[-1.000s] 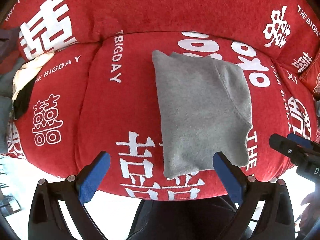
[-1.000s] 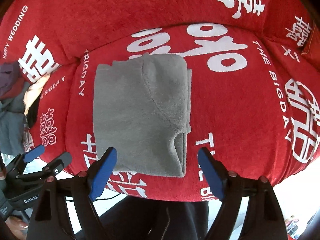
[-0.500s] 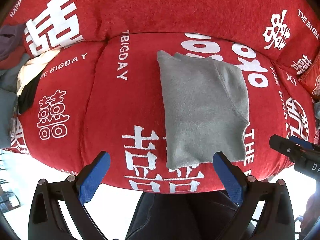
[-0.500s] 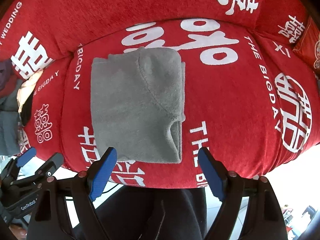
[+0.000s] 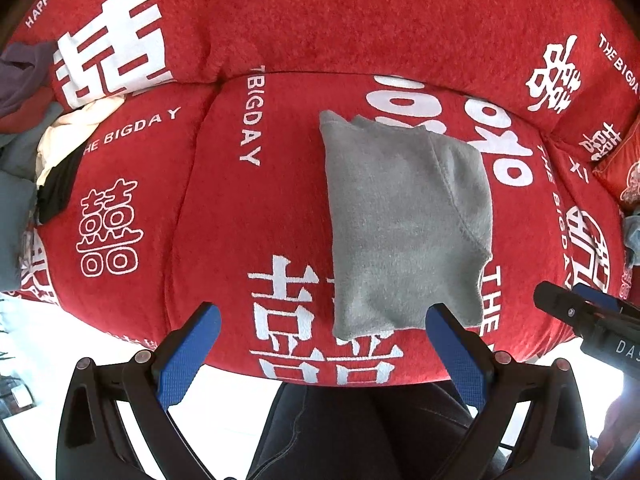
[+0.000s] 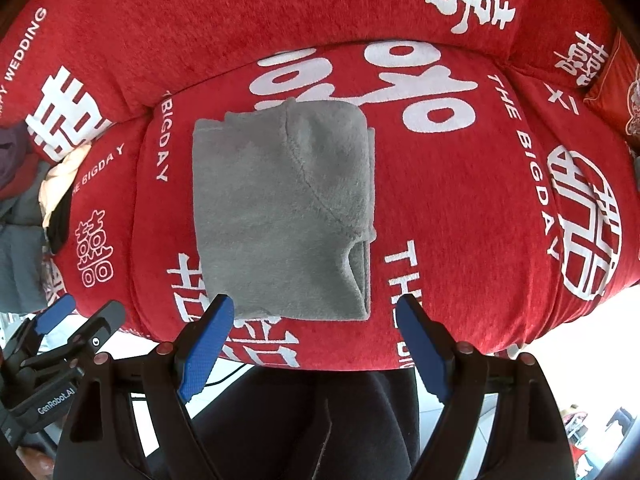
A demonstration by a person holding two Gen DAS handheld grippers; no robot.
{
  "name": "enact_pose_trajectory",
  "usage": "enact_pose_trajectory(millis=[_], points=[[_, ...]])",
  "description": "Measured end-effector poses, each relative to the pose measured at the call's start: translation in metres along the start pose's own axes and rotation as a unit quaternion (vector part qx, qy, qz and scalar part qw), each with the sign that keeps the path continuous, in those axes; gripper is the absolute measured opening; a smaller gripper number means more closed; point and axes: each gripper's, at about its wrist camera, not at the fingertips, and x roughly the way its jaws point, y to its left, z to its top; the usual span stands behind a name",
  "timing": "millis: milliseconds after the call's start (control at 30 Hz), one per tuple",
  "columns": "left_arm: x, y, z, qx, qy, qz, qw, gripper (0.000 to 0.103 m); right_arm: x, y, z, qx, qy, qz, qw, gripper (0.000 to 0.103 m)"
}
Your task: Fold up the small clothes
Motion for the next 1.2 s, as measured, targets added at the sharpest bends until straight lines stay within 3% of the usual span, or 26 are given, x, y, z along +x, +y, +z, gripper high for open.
enact_pose_trajectory(millis=[533, 1200], points=[[-0.0042, -0.0045, -0.0014, 0.017, 0.001, -0.013, 0.9998, 0.103, -0.0026, 0.0078, 0.0044, -0.009, 0.001, -0.013, 1.000, 0.085], [-0.0104, -0.0050, -0.0049, 0.013, -0.015, 0.024, 0.9995, 0.103, -0.0044, 0.0062, 0.0021, -0.005, -0.003, -0.009, 1.000, 0.085]])
